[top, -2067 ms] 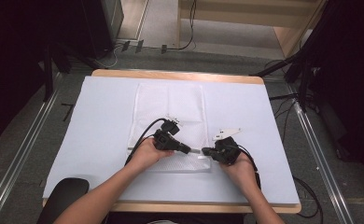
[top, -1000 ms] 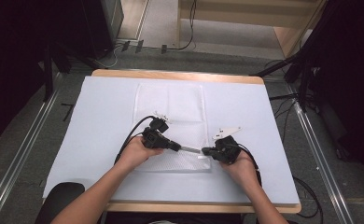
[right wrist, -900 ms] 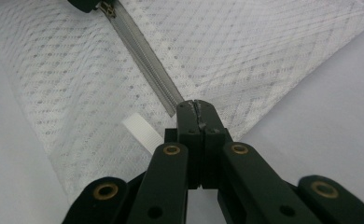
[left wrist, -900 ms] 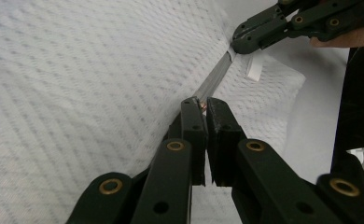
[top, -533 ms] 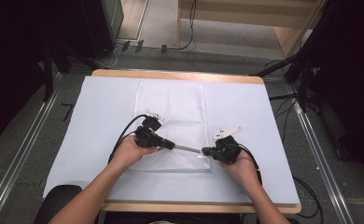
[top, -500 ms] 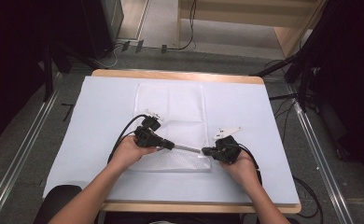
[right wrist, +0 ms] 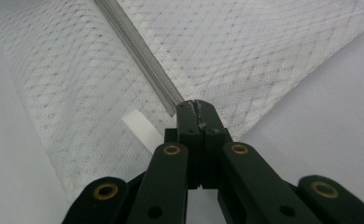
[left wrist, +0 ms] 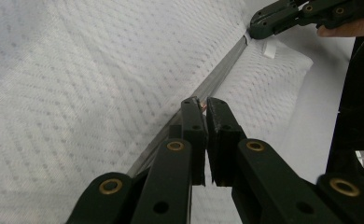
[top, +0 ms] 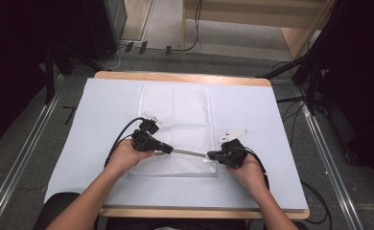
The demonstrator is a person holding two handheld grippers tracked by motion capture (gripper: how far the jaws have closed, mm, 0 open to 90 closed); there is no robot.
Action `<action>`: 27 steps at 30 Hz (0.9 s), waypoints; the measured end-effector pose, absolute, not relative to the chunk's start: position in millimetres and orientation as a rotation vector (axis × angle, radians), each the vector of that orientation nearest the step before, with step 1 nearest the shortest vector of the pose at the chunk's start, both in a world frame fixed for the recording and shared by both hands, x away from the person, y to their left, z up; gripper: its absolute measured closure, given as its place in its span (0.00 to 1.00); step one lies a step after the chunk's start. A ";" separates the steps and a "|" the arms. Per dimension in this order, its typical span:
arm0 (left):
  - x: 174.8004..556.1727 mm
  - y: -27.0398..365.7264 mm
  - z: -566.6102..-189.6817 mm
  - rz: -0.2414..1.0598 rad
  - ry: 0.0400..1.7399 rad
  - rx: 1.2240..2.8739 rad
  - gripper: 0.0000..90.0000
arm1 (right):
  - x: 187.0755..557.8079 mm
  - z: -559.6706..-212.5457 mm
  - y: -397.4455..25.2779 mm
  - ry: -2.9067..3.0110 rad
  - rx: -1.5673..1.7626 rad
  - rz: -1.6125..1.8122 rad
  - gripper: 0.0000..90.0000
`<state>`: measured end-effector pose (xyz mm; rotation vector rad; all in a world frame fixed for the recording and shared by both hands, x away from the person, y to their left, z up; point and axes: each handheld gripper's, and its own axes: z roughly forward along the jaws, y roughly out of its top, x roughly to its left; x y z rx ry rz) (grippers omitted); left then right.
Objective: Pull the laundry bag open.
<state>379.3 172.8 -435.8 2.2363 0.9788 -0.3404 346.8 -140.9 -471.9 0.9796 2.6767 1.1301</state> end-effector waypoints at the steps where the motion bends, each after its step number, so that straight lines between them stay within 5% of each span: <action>1: 378.9 173.7 -435.5 -0.336 0.981 2.233 0.98 | 346.6 -471.9 -140.7 2.675 0.980 1.128 1.00; 27: 373.1 219.0 -427.3 -0.304 1.031 2.199 0.98 | 347.6 -471.5 -140.6 2.685 0.982 1.126 1.00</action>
